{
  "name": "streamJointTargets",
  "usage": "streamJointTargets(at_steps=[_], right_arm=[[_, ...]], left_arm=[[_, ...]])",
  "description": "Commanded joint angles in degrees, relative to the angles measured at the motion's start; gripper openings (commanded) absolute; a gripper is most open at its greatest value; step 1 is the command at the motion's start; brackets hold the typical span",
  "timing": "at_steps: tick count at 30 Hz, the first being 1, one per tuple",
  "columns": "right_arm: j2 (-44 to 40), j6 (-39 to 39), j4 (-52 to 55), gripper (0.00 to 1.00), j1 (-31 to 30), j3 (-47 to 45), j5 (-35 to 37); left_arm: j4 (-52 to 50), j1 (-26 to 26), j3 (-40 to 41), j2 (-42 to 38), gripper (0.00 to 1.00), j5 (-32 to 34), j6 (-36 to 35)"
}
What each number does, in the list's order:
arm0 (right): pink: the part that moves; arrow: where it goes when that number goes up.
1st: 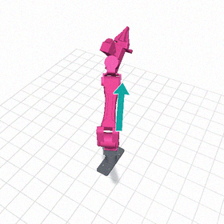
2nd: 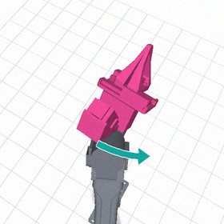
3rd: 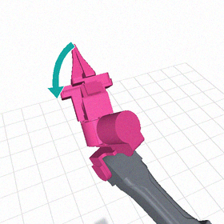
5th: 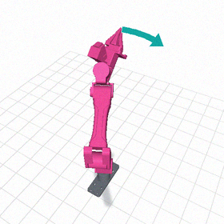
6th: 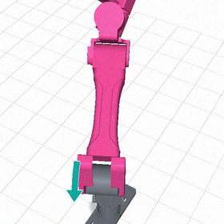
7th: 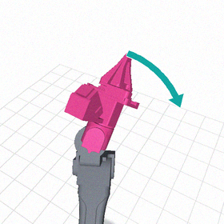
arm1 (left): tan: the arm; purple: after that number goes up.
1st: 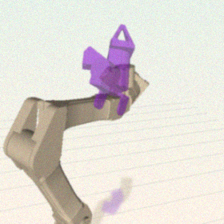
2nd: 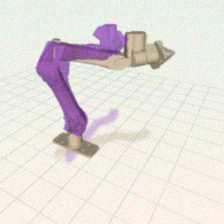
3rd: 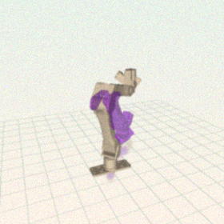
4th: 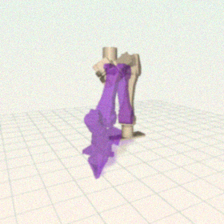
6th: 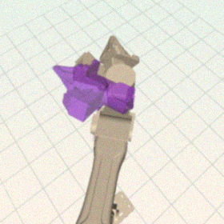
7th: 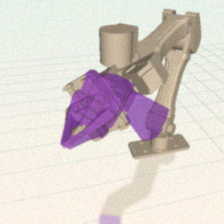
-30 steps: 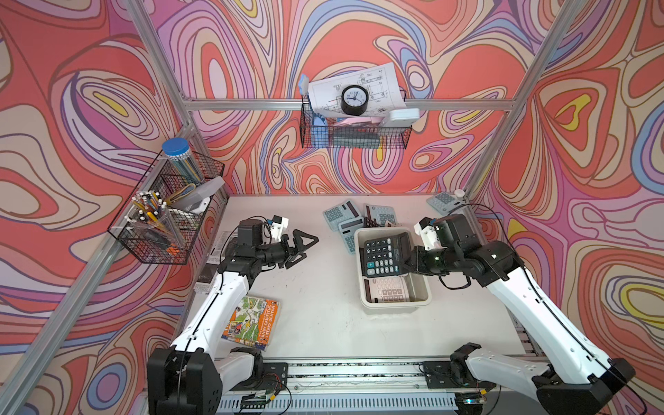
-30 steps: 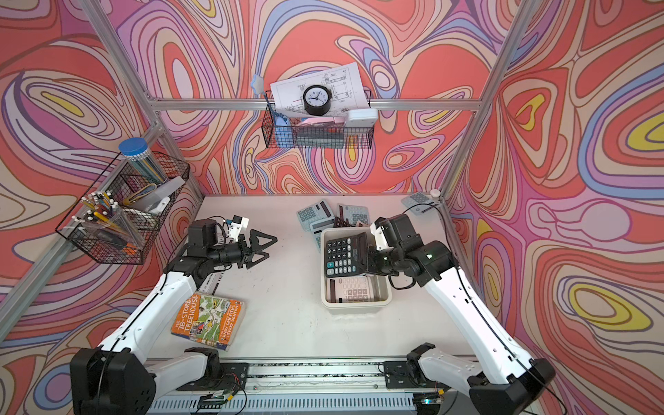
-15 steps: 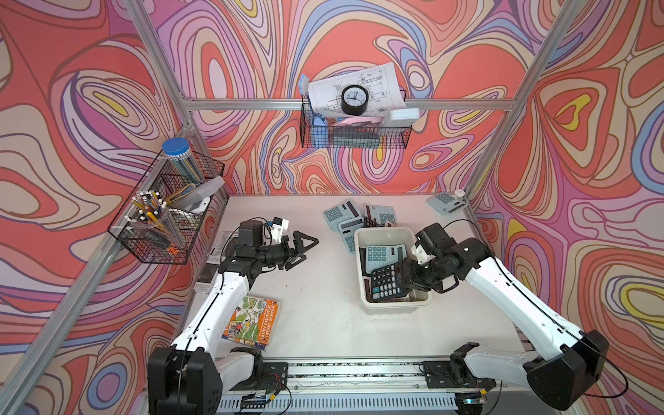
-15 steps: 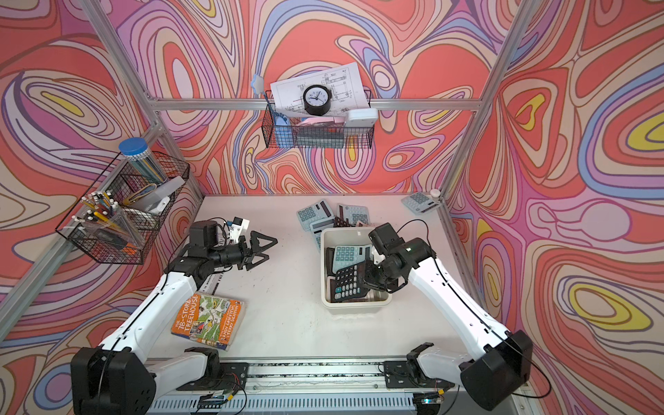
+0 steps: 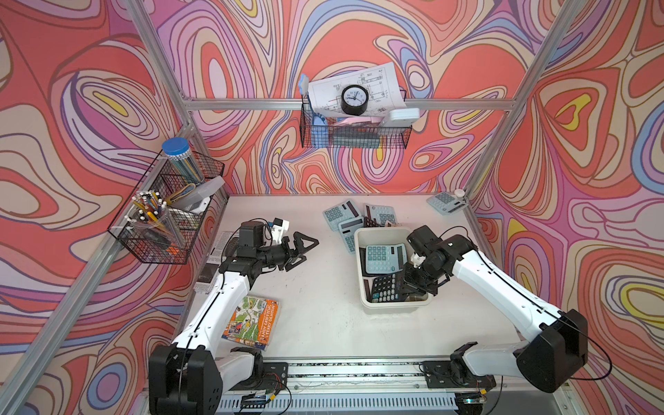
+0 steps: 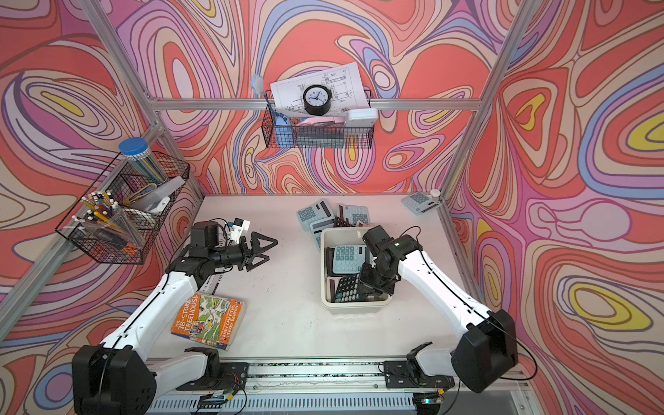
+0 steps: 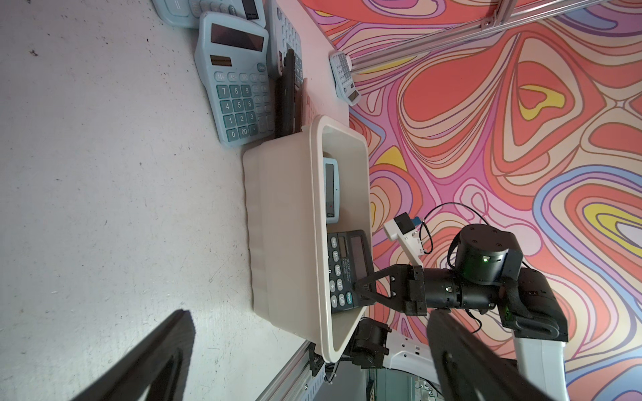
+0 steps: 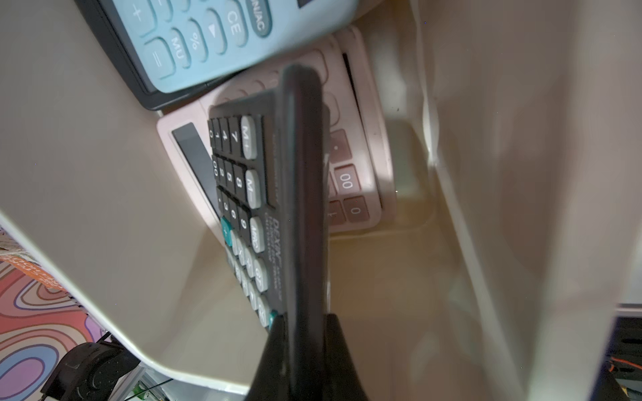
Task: Put the calculator in the storage box
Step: Place the calculator in the storage box.
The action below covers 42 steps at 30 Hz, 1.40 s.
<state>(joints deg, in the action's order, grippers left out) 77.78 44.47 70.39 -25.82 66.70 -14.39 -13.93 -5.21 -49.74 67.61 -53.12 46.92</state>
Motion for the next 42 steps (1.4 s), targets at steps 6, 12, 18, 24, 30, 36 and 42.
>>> streamJointTargets(at_steps=[6,12,18,24,30,36,42], right_arm=[[4.65,-0.11,2.23,0.00,0.38,-1.27,7.66],[3.15,-1.25,6.17,0.00,1.67,0.51,11.35],[2.53,-3.61,8.17,0.08,3.10,0.90,12.66],[2.38,-4.44,10.57,0.26,3.33,4.58,16.56],[2.95,-4.94,12.90,0.32,3.41,10.72,21.06],[3.04,-5.82,13.13,0.51,3.42,15.41,27.61],[1.63,-13.80,4.52,0.76,4.01,12.60,27.67]], left_arm=[[-0.83,0.23,-0.03,-0.81,0.99,0.38,-1.99],[-2.15,0.20,0.59,-0.97,0.98,0.65,-2.18],[-2.12,0.20,0.82,-0.92,0.98,0.82,-2.27],[-3.50,0.29,0.44,-1.06,0.98,1.35,-3.10],[-4.05,0.23,0.41,-1.08,0.98,2.05,-3.16],[-3.07,-1.14,2.11,-2.24,0.98,3.38,-1.92],[-2.50,-7.45,2.88,-3.25,0.99,9.56,-0.97]])
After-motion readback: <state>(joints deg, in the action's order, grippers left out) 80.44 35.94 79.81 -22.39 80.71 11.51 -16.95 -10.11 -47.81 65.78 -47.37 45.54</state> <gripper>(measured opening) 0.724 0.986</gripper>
